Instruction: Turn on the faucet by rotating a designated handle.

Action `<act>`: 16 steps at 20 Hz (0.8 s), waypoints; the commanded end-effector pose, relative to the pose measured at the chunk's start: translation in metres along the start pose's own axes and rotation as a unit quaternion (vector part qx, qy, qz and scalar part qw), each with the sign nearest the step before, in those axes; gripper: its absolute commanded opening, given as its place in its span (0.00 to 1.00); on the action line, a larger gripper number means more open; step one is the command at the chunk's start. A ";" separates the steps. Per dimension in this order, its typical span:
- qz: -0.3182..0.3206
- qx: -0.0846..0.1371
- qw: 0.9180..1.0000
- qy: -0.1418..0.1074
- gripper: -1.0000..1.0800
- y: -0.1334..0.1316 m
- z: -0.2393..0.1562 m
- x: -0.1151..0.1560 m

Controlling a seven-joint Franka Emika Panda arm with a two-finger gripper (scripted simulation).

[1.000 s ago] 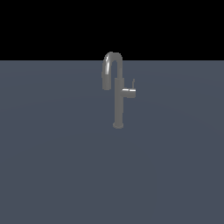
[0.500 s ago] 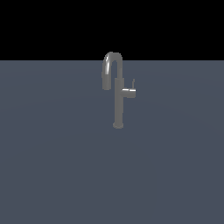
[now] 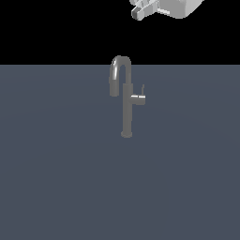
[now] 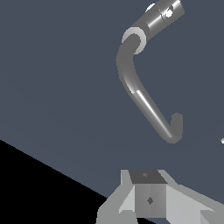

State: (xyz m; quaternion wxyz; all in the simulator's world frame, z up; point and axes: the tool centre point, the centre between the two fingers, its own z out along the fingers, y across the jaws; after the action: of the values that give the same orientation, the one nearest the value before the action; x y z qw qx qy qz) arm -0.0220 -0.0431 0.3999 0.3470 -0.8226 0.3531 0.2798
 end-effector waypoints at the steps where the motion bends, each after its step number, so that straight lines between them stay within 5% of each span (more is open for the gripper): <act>1: 0.026 0.028 0.999 -0.021 0.00 -0.002 0.000 0.018; 9: 0.112 0.117 0.983 -0.089 0.00 -0.001 0.005 0.078; 16: 0.190 0.197 0.950 -0.150 0.00 0.008 0.019 0.130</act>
State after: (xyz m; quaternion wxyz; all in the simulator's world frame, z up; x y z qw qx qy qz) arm 0.0409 -0.0803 0.3045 0.4801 -0.6273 0.4834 0.3773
